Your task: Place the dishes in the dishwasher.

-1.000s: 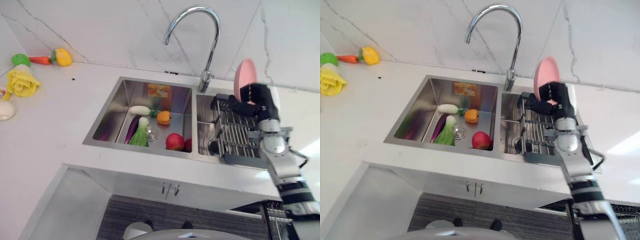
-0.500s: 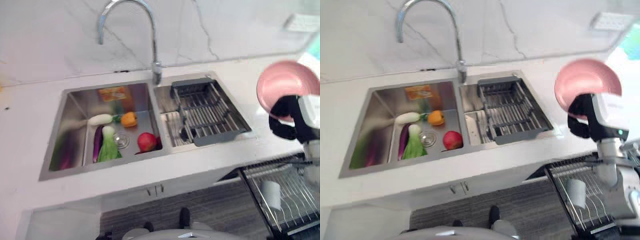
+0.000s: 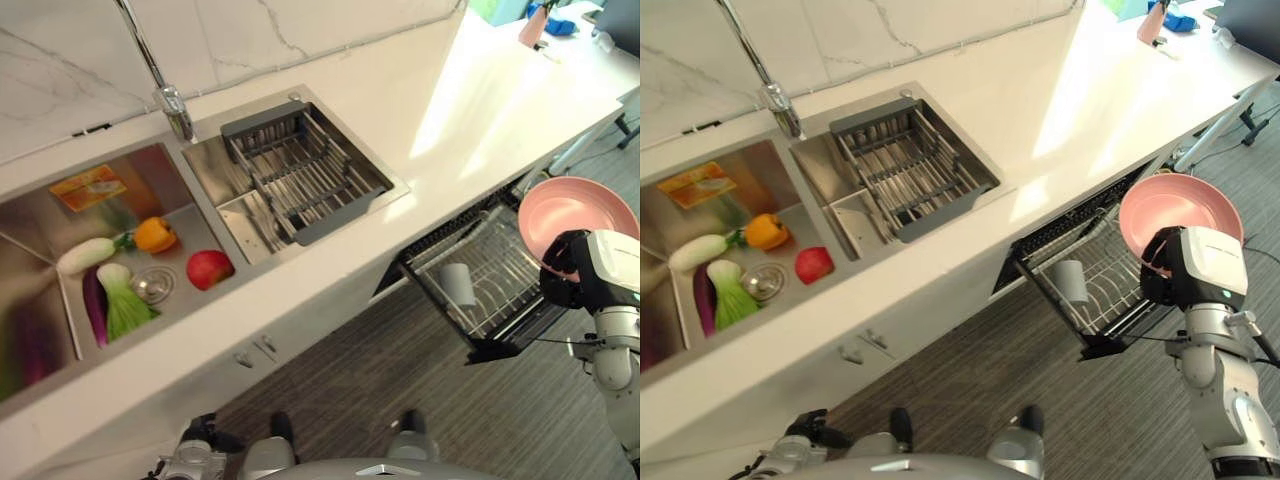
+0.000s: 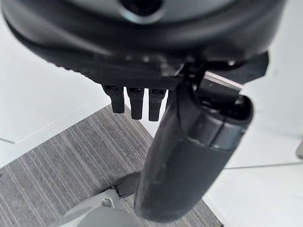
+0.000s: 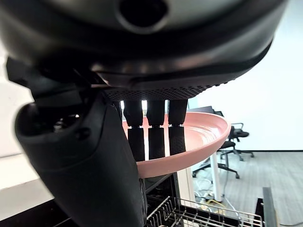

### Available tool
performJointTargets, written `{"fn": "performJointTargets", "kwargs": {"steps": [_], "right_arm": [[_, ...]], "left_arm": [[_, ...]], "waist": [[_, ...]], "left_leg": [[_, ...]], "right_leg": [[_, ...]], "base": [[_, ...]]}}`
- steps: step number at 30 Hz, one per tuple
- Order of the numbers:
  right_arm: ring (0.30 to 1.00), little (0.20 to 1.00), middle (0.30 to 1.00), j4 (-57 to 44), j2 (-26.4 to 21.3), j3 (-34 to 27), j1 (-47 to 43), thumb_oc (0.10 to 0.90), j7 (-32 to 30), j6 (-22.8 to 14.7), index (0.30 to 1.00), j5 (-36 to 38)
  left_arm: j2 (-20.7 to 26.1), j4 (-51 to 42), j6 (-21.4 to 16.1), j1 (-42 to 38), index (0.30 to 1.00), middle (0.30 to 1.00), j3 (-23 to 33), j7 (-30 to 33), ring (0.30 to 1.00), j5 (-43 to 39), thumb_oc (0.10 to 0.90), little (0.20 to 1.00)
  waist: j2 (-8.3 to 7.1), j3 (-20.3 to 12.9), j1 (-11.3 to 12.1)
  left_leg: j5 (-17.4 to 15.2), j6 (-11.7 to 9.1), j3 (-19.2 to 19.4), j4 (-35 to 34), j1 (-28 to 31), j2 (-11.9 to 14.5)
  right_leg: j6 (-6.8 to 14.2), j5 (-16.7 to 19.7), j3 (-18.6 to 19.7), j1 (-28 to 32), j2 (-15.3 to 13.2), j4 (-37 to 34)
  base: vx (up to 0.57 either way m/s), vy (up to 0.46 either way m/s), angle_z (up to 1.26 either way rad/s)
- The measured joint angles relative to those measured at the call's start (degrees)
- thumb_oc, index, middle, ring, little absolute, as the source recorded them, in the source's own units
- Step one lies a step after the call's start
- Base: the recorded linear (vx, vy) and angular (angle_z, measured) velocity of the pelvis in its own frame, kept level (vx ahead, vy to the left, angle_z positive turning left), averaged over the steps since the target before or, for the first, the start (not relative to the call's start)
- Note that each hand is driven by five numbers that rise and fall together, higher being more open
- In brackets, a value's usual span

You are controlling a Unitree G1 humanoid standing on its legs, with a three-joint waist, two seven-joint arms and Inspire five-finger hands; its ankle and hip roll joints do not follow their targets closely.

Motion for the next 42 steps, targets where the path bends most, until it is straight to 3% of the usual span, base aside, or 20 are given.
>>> {"fn": "performJointTargets", "kwargs": {"steps": [1,2,3,7,11,16,18,21,22,23,28,31,32,33,34,42], "right_arm": [[0.3,0.3,0.3,0.0,0.0,0.0,0.0,0.4,0.0,0.0,0.3,0.0],[0.3,0.3,0.3,-0.1,-0.25,0.0,-0.55,0.4,0.02,0.43,0.3,0.03],[0.3,0.3,0.3,0.11,-0.68,-0.07,-0.28,0.4,0.38,0.68,0.3,0.07],[0.3,0.3,0.3,2.78,-3.88,-0.55,2.1,0.4,2.0,0.77,0.3,0.72],[0.3,0.3,0.3,7.31,-5.73,-0.11,2.02,0.4,3.69,0.69,0.3,1.41],[0.3,0.3,0.3,12.39,-8.3,5.12,-0.73,0.4,4.59,-0.04,0.3,3.61],[0.3,0.3,0.3,15.83,-8.59,6.95,-3.16,0.4,4.95,0.05,0.3,4.54],[0.3,0.3,0.3,27.5,-12.79,14.46,-13.23,0.4,5.03,-0.78,0.3,6.81],[0.3,0.3,0.3,27.5,-12.79,14.46,-13.23,0.4,5.03,-0.78,0.3,6.81],[0.3,0.3,0.3,30.31,-13.16,15.27,-15.83,0.4,5.12,-0.02,0.3,8.37],[0.3,0.3,0.3,40.87,-14.07,21.98,-26.0,0.4,5.56,-0.79,0.3,11.24],[0.3,0.3,0.3,43.9,-14.03,22.66,-28.72,0.4,5.59,-1.12,0.3,13.15],[0.462,0.462,0.462,46.78,-14.04,23.96,-31.38,0.508,5.61,-1.31,0.462,14.49],[0.815,0.815,0.815,48.83,-14.01,24.2,-32.85,0.744,5.69,-1.14,0.815,15.08],[0.9,0.9,0.9,49.11,-14.02,24.17,-32.99,0.8,5.74,-0.54,0.9,15.66],[0.9,0.9,0.9,46.9,-14.02,24.02,-33.05,0.8,5.58,0.22,0.9,18.75]], "left_arm": [[0.0,0.0,0.0,0.0,0.9,0.9,0.0,0.0,0.9,0.0,0.8,0.9],[-2.27,0.02,0.08,1.24,0.9,0.9,0.94,-0.3,0.9,-0.08,0.8,0.9],[-3.82,-0.16,0.0,2.65,0.9,0.9,2.04,-0.22,0.9,-0.23,0.8,0.9],[-6.1,-0.03,0.13,4.93,0.9,0.9,1.67,-0.23,0.9,-1.0,0.8,0.9],[-5.98,-0.07,0.11,5.63,0.9,0.9,0.55,-1.1,0.9,-1.05,0.8,0.9],[-5.83,-0.72,0.01,6.85,0.9,0.9,-1.2,-1.33,0.9,-1.82,0.8,0.9],[-5.9,-0.77,-0.01,6.56,0.9,0.9,-1.51,-1.66,0.9,-2.43,0.8,0.9],[-6.07,-1.63,-0.51,6.15,0.9,0.9,-3.31,-2.16,0.9,-3.75,0.8,0.9],[-6.07,-1.63,-0.51,6.15,0.9,0.9,-3.31,-2.16,0.9,-3.75,0.8,0.9],[-6.15,-1.47,-0.06,6.34,0.9,0.9,-3.63,-2.31,0.9,-4.83,0.8,0.9],[-6.17,-0.35,-0.09,7.21,0.9,0.9,-5.13,-2.48,0.9,-5.56,0.8,0.9],[-6.28,-0.45,-0.31,7.1,0.9,0.9,-6.04,-2.54,0.9,-6.19,0.8,0.9],[-6.31,-0.52,-0.47,6.4,0.9,0.9,-7.02,-2.59,0.9,-6.91,0.8,0.9],[-6.35,-0.53,-0.57,5.72,0.9,0.9,-7.7,-2.68,0.9,-7.04,0.8,0.9],[-6.38,-0.56,-0.83,5.38,0.9,0.9,-7.72,-2.8,0.9,-7.3,0.8,0.9],[-6.36,-1.91,-1.66,2.83,0.9,0.9,-7.71,-2.82,0.9,-8.91,0.8,0.9]], "waist": [[0.0,0.0,0.0],[2.6,-0.83,0.17],[4.15,-1.32,0.34],[8.04,-3.47,-0.27],[8.76,-3.75,0.05],[9.64,-3.72,0.0],[10.49,-3.02,0.66],[12.97,0.15,1.67],[12.97,0.15,1.67],[14.55,1.16,2.52],[16.59,3.35,3.03],[16.89,4.43,3.65],[17.06,5.18,3.58],[16.9,5.84,3.72],[16.88,5.9,3.84],[15.77,6.64,2.5]], "left_leg": [[0.0,0.0,0.0,0.0,0.0,0.0],[1.19,-1.32,-0.23,-0.44,-0.28,2.81],[1.7,-2.1,-0.44,-0.45,-0.14,4.83],[2.96,-4.09,-3.2,-0.42,-0.59,8.0],[3.23,-4.16,-4.36,-0.44,-1.43,7.65],[4.39,-3.78,-5.85,-0.44,-3.62,7.02],[4.71,-3.59,-6.47,-0.42,-4.37,6.82],[5.43,-3.36,-6.89,-0.42,-5.36,6.56],[5.43,-3.36,-6.89,-0.42,-5.36,6.56],[5.86,-3.21,-7.4,-0.42,-6.62,6.43],[6.15,-3.28,-7.63,-0.41,-7.18,6.42],[6.22,-3.35,-7.7,-0.4,-7.43,6.42],[6.28,-3.32,-7.7,-0.4,-7.5,6.43],[6.31,-3.32,-7.84,-0.4,-7.65,6.42],[6.3,-3.32,-7.94,-0.41,-7.72,6.4],[6.3,-3.32,-7.89,-0.41,-7.39,6.47]], "right_leg": [[0.0,0.0,0.0,0.0,0.0,0.0],[-1.52,0.16,0.38,-0.62,3.05,-0.06],[-2.25,-0.28,0.65,-0.45,5.1,-0.07],[-3.87,-1.36,-1.01,0.49,8.4,-0.06],[-3.5,-1.38,-1.77,0.53,8.1,-0.26],[-3.75,-0.73,-2.3,-0.89,7.74,-0.09],[-3.81,-0.49,-2.92,-1.15,7.63,-0.09],[-3.48,-0.06,-3.25,-1.92,7.33,-0.25],[-3.48,-0.06,-3.25,-1.92,7.33,-0.25],[-3.97,0.49,-3.67,-2.78,7.33,-0.02],[-4.12,0.65,-3.78,-3.25,7.32,-0.04],[-4.13,0.65,-3.85,-3.47,7.33,-0.04],[-4.13,0.65,-3.84,-3.51,7.33,-0.07],[-4.14,0.66,-3.96,-3.55,7.34,-0.06],[-4.15,0.66,-4.08,-3.55,7.33,-0.04],[-4.18,0.64,-3.9,-3.21,7.44,-0.03]], "base": [[0.05,-0.131,-0.3],[0.06,-0.121,-0.08],[0.07,-0.156,-0.06],[0.01,-0.107,0.18],[0.0,-0.044,0.15],[-0.06,-0.013,0.14],[-0.11,0.011,0.13],[-0.07,0.009,0.07],[-0.07,0.01,0.12],[-0.09,0.014,0.09],[-0.06,0.003,0.03],[-0.06,-0.001,0.02],[0.0,0.0,0.0],[-0.02,0.0,0.05],[-0.02,-0.006,0.06],[-0.01,-0.007,0.0]]}}
